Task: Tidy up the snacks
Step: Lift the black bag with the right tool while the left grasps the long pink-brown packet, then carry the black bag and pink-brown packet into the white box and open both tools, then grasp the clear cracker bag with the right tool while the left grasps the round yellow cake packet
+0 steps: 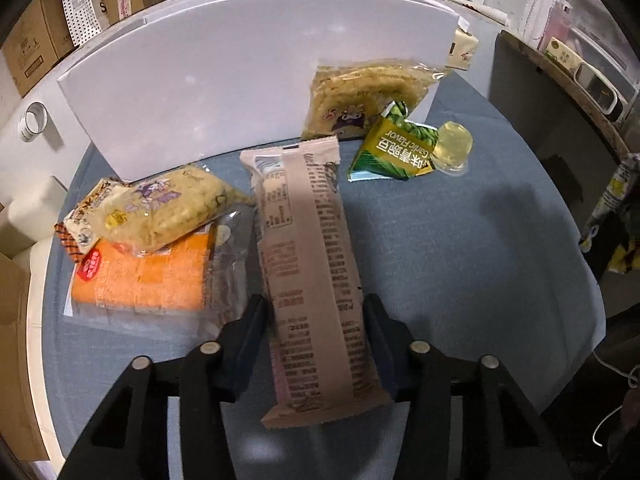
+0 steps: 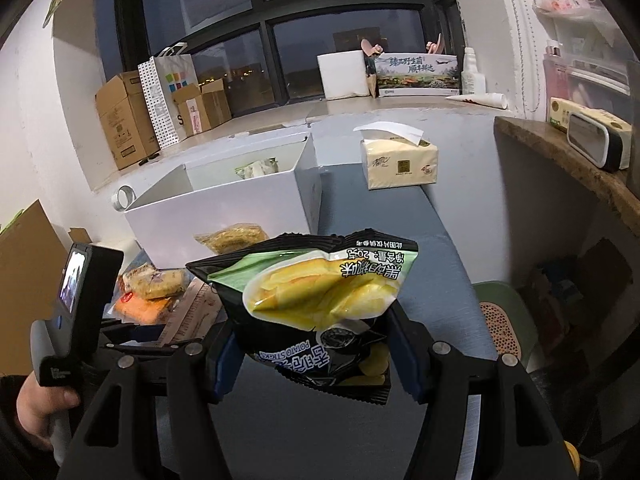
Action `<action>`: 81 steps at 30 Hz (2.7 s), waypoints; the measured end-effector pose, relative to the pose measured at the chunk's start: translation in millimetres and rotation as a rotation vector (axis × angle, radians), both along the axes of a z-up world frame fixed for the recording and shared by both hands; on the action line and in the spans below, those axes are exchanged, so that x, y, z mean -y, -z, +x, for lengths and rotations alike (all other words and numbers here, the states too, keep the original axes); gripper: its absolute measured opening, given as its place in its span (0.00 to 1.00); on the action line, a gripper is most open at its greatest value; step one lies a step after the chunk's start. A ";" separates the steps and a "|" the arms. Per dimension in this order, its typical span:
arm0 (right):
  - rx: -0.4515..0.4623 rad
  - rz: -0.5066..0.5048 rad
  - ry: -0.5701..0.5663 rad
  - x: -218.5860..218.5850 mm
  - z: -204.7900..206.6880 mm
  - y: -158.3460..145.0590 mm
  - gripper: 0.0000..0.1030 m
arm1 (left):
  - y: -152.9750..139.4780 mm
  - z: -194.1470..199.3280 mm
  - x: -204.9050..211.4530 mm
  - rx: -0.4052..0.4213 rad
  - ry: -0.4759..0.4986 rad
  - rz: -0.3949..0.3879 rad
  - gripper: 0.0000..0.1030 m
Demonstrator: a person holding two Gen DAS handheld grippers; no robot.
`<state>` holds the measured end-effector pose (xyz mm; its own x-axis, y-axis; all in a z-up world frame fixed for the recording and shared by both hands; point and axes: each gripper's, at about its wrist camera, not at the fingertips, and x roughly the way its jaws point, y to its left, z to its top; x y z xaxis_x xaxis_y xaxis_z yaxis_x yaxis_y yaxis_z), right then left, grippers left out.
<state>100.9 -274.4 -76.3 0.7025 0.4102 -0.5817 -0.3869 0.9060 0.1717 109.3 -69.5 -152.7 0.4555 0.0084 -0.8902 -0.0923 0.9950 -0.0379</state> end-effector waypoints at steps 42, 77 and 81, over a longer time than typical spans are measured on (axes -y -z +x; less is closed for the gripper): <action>0.086 0.008 -0.215 -136.6 135.0 -90.1 0.66 | -195.0 63.6 -127.6 0.539 -0.097 0.021 0.40; 0.128 0.025 -0.262 -104.0 68.1 -64.3 1.00 | -161.9 -26.8 -148.2 0.457 -0.040 -0.020 1.00; 0.114 -0.007 -0.208 -103.3 42.1 -26.7 1.00 | -147.9 -50.6 -143.5 0.440 -0.049 -0.064 1.00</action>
